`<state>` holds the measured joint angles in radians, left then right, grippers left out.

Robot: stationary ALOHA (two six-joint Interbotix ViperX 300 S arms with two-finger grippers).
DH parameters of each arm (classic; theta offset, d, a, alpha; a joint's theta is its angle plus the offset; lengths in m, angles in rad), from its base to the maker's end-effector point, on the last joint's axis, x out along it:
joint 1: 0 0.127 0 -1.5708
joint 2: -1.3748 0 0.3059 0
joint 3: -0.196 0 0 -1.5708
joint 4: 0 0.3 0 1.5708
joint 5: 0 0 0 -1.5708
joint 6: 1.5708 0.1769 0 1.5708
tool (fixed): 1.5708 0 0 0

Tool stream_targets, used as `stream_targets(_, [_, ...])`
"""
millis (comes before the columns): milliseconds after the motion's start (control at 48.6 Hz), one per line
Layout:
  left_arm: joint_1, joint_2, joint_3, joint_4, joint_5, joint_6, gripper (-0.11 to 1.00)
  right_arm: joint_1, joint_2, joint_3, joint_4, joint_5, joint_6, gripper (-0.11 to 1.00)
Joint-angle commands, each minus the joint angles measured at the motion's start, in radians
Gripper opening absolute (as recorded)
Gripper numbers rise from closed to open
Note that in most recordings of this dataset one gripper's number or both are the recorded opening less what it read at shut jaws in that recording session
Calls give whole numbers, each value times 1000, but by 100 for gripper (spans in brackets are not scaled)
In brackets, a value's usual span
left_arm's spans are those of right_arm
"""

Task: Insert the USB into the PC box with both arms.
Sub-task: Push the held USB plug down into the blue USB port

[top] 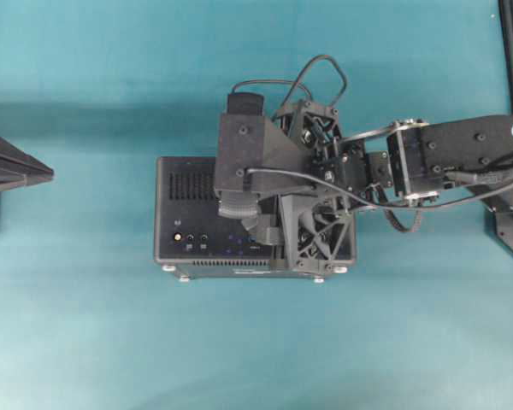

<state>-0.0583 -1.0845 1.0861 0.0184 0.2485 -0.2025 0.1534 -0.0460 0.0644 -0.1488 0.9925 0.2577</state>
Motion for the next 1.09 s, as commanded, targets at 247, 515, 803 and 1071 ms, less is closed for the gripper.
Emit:
stream_targets(247, [-2, 5, -11, 3, -18, -2, 0, 14, -14, -20, 2, 11, 2, 23])
stream_targets(515, [-3, 5, -9, 3, -21, -3, 0, 26, -8, -20, 2, 12, 8, 8])
stream_targets(803, [-2, 6, -8, 3, -26, -3, 0, 32, 15, -8, 37, 58, 14, 8])
stream_targets(1071, [-2, 6, -5, 3, -26, -3, 0, 29, 21, 5, 51, 80, 15, 8])
